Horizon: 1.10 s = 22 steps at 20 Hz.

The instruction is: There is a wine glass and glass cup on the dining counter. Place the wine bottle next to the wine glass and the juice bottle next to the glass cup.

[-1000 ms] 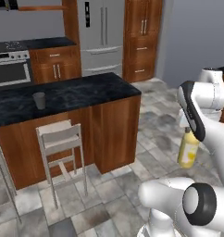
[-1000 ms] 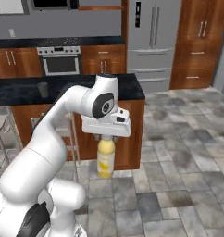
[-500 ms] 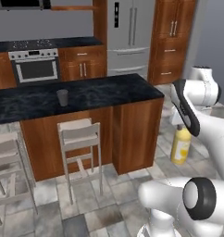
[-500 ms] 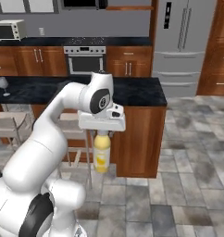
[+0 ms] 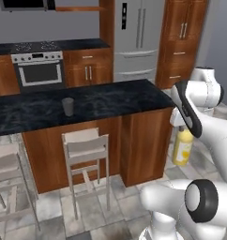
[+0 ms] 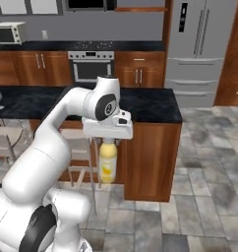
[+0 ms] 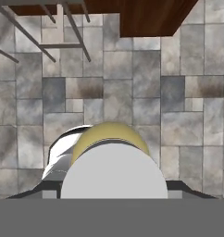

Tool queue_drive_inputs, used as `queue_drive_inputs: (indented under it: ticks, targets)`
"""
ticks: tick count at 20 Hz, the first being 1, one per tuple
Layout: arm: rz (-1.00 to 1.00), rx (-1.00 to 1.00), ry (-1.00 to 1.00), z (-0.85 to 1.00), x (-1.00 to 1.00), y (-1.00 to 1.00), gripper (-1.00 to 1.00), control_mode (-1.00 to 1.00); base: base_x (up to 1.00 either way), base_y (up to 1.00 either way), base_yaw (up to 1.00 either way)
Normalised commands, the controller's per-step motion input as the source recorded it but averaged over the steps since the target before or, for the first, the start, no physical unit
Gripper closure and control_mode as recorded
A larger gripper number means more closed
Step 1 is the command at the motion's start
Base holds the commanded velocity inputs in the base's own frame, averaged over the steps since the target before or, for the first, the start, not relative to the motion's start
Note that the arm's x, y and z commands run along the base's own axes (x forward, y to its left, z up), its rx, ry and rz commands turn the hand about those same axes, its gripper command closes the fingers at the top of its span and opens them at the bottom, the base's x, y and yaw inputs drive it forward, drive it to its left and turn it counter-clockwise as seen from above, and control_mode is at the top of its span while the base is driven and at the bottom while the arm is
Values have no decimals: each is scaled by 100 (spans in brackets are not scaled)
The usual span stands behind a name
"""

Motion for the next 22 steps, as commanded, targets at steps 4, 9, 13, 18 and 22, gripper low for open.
queue_drive_inputs:
  ticks: [4,9,13,18,22]
  targets:
    - [0,0,0,0,0,0,100,100,72,0,0]
    - [0,0,0,0,0,0,100,100,66,3,0]
    - [0,0,0,0,0,0,100,100,64,22,0]
    - [0,0,0,0,0,0,100,100,61,31,1]
    - [0,0,0,0,0,0,100,100,47,33,4]
